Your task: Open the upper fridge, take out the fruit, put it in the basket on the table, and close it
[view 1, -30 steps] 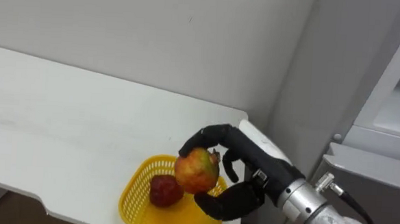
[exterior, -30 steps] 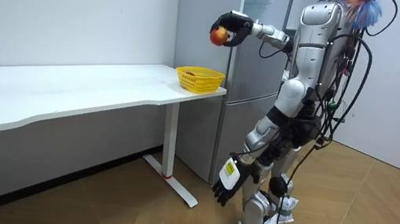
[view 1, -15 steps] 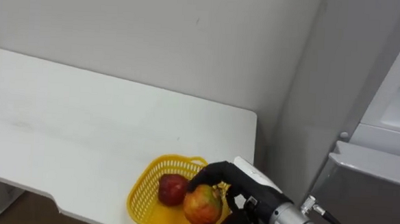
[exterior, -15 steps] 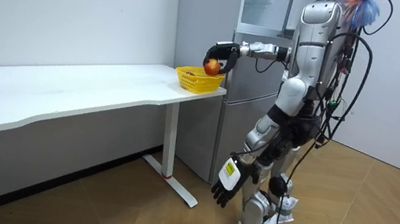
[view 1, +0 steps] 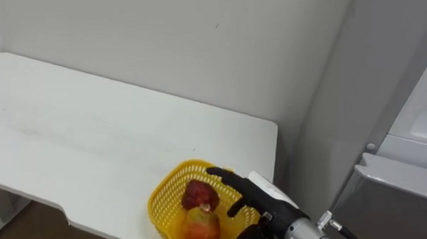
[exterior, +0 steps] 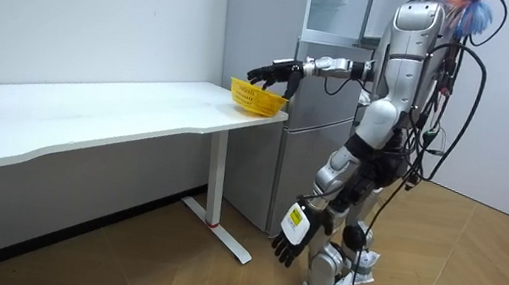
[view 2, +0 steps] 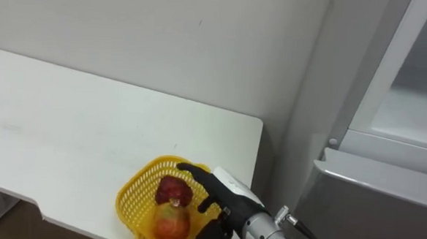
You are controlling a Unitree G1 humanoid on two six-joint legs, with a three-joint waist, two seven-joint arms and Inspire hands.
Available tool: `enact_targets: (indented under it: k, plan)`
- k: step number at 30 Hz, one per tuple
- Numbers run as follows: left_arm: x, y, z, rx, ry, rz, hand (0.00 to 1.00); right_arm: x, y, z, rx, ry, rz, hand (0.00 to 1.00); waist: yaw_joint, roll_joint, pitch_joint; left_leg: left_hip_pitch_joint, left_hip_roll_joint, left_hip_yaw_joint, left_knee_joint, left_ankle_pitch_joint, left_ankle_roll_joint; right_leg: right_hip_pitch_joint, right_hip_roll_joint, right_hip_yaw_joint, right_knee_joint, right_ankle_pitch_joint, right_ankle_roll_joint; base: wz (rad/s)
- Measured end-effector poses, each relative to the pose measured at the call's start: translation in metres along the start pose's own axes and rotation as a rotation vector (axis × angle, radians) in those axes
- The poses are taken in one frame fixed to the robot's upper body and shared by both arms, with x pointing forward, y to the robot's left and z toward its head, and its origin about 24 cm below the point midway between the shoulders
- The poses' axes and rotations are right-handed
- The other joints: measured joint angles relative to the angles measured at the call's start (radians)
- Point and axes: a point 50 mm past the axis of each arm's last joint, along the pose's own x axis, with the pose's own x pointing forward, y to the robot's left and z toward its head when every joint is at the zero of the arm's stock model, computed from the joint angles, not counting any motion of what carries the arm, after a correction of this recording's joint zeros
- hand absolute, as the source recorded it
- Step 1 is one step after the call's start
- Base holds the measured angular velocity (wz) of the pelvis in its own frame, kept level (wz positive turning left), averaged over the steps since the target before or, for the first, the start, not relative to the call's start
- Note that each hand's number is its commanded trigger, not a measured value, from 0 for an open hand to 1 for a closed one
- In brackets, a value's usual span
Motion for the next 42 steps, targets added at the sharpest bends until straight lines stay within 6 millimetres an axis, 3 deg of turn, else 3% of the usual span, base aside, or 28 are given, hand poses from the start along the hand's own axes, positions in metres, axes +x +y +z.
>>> enact_targets:
  k: [8,31,42]
  plan:
    - [0.0,0.0,0.003,-0.002,-0.008,-0.005,0.0,0.001,0.003,0.0,-0.016,0.021,0.03,0.0,0.0,-0.005,-0.0036,-0.003,0.0,0.0,0.001,0.0,0.0,-0.002,0.0,0.0,-0.004,0.0,0.0,0.0]
    - [-0.001,0.0,0.001,-0.006,-0.003,0.012,0.0,0.001,0.005,0.001,0.005,0.012,0.056,0.0,-0.004,0.001,-0.0007,0.003,0.0,0.0,-0.001,0.0,0.0,0.001,0.0,0.002,0.0,0.0,0.0,0.0]
    - [-0.001,-0.001,-0.002,-0.006,-0.007,0.027,0.0,0.0,-0.012,0.04,-0.013,-0.165,0.006,0.0,-0.035,-0.004,-0.0052,0.013,0.0,0.0,-0.005,0.001,0.0,0.006,0.001,0.004,0.003,0.0,0.0,0.0]
